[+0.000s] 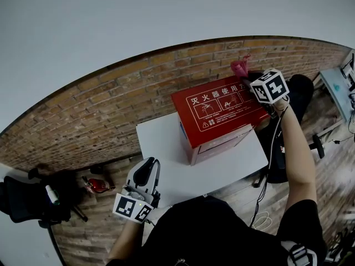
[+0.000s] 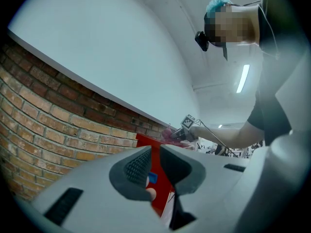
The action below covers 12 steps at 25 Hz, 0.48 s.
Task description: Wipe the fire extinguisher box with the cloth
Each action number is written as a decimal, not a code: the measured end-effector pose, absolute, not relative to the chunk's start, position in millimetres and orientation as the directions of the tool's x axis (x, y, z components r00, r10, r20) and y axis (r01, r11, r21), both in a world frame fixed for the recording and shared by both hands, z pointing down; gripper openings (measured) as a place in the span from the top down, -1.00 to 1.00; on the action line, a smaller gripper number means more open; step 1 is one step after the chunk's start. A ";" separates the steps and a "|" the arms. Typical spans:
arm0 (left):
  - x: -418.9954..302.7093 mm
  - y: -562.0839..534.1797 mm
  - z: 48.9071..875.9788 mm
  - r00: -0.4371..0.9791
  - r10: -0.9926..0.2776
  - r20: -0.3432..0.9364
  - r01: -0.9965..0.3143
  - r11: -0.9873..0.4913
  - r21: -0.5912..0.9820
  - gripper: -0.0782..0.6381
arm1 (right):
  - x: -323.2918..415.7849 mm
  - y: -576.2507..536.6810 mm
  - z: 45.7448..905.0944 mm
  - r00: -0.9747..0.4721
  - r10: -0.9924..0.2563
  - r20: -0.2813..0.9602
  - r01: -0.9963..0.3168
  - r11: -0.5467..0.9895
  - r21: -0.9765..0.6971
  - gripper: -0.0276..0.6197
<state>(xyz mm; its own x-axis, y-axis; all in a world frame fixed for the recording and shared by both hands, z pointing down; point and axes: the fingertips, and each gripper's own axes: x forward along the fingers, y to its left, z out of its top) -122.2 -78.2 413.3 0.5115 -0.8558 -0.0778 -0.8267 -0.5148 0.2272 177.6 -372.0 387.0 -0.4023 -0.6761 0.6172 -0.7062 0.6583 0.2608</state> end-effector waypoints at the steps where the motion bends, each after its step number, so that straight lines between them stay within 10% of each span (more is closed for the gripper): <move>1: -122.0 -78.0 413.6 0.512 -0.855 -0.078 -0.826 -0.515 0.228 0.54 | 174.2 -369.9 386.7 -0.407 -0.674 0.617 -0.703 0.662 0.259 0.69; 12: -117.1 -75.6 417.6 0.527 -0.847 -0.072 -0.817 -0.528 0.233 0.54 | 133.7 -352.0 384.9 -0.447 -0.649 0.616 -0.672 0.698 0.247 0.69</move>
<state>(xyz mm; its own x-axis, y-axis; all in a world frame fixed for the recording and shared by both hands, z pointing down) -117.1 -75.6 417.6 0.5270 -0.8468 -0.0718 -0.8168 -0.5280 0.2327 133.7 -352.0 384.9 -0.4467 -0.6485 0.6163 -0.6725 0.6977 0.2468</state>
